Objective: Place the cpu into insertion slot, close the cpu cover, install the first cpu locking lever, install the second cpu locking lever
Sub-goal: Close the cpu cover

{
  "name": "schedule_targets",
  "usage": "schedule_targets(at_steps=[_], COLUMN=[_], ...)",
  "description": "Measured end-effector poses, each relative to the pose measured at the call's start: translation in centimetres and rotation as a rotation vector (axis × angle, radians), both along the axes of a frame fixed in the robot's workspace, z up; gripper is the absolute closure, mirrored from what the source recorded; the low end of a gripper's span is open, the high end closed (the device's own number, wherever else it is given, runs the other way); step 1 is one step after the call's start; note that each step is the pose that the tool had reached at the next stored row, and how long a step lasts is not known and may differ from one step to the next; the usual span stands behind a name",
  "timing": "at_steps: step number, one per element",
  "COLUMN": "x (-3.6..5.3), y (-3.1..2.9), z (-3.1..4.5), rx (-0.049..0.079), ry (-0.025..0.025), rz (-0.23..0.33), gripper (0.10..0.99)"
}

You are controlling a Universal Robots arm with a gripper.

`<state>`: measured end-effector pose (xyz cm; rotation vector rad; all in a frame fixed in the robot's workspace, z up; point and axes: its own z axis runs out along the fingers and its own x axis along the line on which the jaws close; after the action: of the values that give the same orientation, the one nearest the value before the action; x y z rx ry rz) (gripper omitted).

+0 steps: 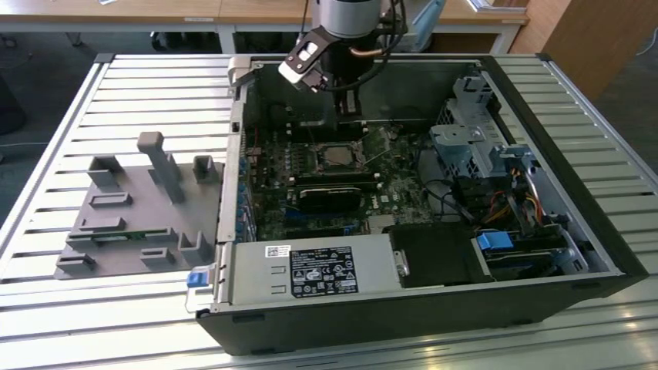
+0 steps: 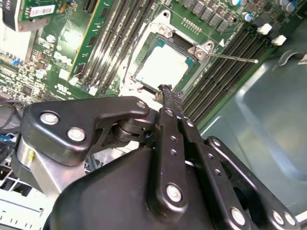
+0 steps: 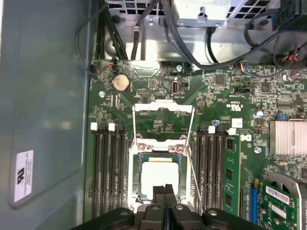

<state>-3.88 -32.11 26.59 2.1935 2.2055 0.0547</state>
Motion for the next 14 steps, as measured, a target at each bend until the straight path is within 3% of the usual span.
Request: schedule_targets(at_steps=[3, 6, 14], x=[0.00, 0.37, 3.38], y=[-0.48, -0.56, -0.58], z=[0.00, -0.04, -0.10], rx=[0.000, 0.000, 0.000], ry=[0.0000, 0.0000, 0.0008], rz=[-0.005, -0.010, -0.010], gripper=[0.965, 0.965, 0.965])
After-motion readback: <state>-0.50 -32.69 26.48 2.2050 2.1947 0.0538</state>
